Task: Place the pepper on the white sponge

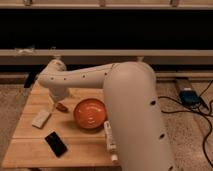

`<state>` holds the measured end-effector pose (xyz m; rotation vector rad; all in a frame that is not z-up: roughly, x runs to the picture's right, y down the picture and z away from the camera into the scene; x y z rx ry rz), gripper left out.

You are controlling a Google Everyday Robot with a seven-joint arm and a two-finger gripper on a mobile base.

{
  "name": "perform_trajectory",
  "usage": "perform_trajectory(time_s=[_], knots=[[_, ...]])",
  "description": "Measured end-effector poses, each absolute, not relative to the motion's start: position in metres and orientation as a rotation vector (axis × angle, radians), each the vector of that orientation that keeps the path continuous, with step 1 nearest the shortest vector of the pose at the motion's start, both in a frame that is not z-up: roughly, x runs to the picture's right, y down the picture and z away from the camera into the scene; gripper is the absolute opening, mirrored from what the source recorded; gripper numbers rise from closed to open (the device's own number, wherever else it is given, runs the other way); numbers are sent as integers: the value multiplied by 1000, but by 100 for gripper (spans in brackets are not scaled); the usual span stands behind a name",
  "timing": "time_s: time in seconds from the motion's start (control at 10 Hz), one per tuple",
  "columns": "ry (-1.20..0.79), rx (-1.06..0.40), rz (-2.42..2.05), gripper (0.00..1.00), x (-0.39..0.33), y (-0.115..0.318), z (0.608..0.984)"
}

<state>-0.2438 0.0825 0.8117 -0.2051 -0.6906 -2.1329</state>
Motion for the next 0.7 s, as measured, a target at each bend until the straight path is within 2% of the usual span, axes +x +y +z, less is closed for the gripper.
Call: perform_trajectory(time_s=[0.7], knots=[[-735,-191,-2172,80,-265,92,813]])
